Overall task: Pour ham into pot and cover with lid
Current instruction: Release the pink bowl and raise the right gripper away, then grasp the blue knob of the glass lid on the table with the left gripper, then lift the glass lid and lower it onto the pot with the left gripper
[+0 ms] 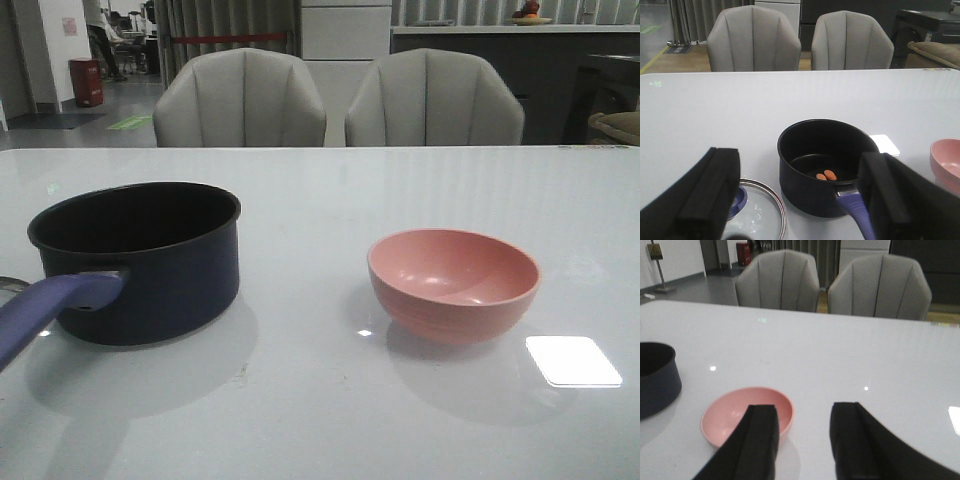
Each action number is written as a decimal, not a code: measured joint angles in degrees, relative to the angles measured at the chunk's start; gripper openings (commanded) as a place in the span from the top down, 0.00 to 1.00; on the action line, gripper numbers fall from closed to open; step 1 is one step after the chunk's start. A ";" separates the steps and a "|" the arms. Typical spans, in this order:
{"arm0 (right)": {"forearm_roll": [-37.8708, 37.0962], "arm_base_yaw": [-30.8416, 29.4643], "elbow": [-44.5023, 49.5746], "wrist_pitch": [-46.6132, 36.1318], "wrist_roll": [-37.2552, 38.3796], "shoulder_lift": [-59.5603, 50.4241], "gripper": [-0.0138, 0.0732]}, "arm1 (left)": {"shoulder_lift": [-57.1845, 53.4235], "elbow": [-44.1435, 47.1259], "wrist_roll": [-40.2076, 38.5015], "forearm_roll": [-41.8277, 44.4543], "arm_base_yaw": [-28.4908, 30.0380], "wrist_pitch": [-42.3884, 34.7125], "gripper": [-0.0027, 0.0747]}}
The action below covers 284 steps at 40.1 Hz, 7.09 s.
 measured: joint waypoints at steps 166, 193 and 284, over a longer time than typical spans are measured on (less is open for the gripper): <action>0.00 0.00 1.46 1.66 -0.08 -0.46 0.67 | 94.30 -48.71 -4.94 -5.96 18.30 31.03 0.19; 0.00 0.00 1.46 1.66 -0.08 -0.46 0.67 | 96.69 -48.84 -4.80 -6.54 18.30 31.03 0.57; 0.00 0.00 1.46 1.66 -0.08 -0.46 0.67 | 98.00 -72.19 0.99 -5.41 -5.14 41.21 0.54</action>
